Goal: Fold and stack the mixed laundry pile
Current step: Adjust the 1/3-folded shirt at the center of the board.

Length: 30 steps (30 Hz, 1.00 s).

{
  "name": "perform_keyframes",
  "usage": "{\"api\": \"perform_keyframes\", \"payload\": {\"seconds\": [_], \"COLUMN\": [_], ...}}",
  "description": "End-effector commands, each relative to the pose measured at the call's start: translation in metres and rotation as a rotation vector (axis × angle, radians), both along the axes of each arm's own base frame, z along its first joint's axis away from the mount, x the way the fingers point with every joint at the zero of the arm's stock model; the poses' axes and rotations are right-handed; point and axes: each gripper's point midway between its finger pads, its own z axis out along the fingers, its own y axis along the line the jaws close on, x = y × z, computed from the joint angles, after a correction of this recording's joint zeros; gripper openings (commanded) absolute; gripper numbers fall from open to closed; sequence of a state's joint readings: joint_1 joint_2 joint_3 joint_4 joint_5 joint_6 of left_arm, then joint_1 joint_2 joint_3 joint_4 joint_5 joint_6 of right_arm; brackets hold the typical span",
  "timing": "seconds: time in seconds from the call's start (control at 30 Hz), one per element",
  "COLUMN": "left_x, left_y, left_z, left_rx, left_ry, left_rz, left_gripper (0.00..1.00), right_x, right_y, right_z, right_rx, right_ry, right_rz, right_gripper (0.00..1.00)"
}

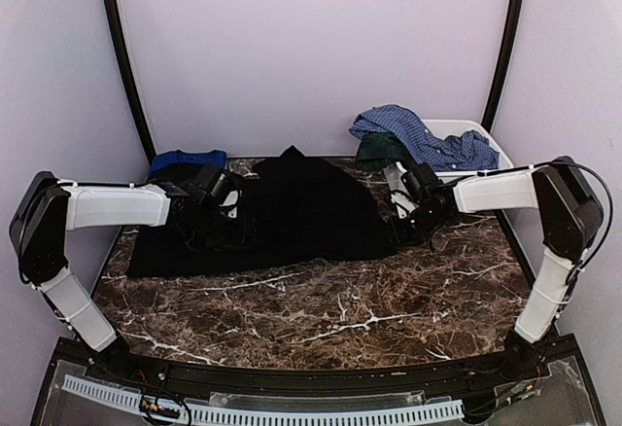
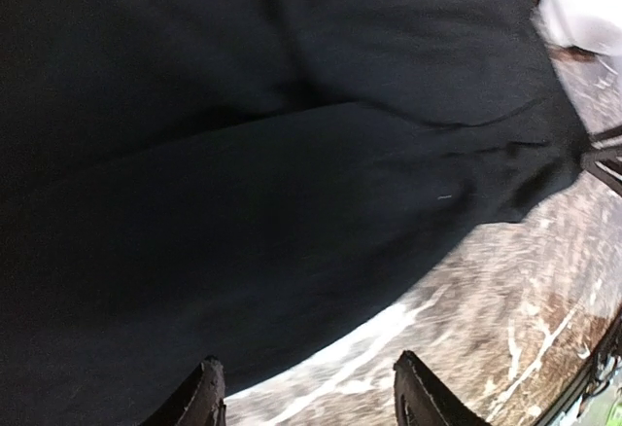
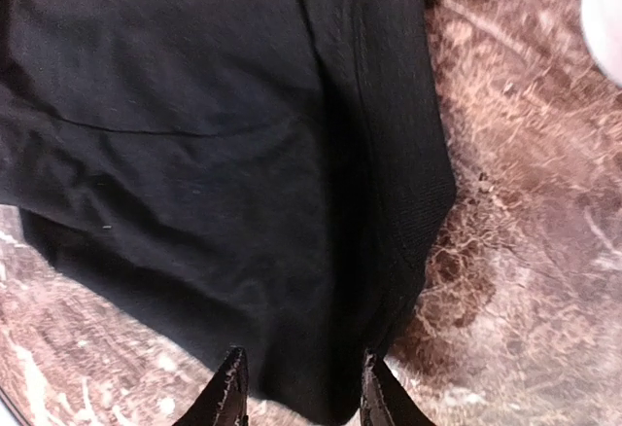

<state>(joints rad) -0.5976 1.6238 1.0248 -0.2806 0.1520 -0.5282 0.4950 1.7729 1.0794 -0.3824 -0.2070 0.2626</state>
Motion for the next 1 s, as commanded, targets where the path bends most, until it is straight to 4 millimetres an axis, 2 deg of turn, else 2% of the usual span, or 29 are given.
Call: {"api": "perform_keyframes", "payload": {"seconds": [0.0, 0.03, 0.07, 0.1, 0.17, 0.27, 0.33, 0.5, 0.67, 0.73, 0.97], "left_x": [-0.012, -0.014, -0.015, -0.016, -0.02, -0.028, -0.032, -0.037, -0.052, -0.059, -0.093], "left_y": [0.039, 0.044, 0.054, 0.059, 0.081, 0.128, 0.152, 0.202, 0.231, 0.234, 0.268], "left_z": [-0.006, -0.007, -0.007, -0.008, -0.012, -0.014, -0.013, -0.024, -0.035, -0.035, -0.038], "left_rx": [0.031, 0.027, 0.02, 0.007, 0.013, 0.078, 0.099, 0.132, 0.121, 0.08, 0.089], "left_ry": [0.065, 0.078, 0.087, 0.106, 0.134, 0.171, 0.18, 0.256, 0.352, 0.361, 0.415], "left_rz": [0.134, 0.157, 0.188, 0.212, 0.275, 0.397, 0.447, 0.596, 0.767, 0.824, 1.066], "left_gripper": [0.59, 0.59, 0.6, 0.61, 0.62, 0.66, 0.66, 0.65, 0.63, 0.63, 0.6], "right_x": [0.009, 0.009, 0.009, 0.008, 0.006, 0.006, 0.012, 0.015, 0.007, 0.007, 0.008], "right_y": [0.002, 0.002, 0.003, 0.004, -0.003, -0.024, -0.036, -0.042, -0.049, -0.047, -0.038], "right_z": [-0.013, -0.016, -0.02, -0.023, -0.024, -0.006, 0.005, 0.005, -0.006, -0.004, -0.004], "right_rx": [-0.004, -0.006, -0.007, -0.008, -0.038, -0.074, -0.112, -0.135, -0.169, -0.156, -0.119], "right_ry": [-0.01, -0.003, 0.004, 0.012, 0.017, -0.022, -0.065, -0.041, -0.005, -0.004, 0.009], "right_rz": [-0.002, 0.001, 0.008, 0.014, 0.014, -0.028, -0.053, -0.078, -0.088, -0.084, -0.064], "right_gripper": [0.36, 0.35, 0.28, 0.18, 0.0, 0.0, 0.0, 0.0, 0.0, 0.0, 0.0]}}
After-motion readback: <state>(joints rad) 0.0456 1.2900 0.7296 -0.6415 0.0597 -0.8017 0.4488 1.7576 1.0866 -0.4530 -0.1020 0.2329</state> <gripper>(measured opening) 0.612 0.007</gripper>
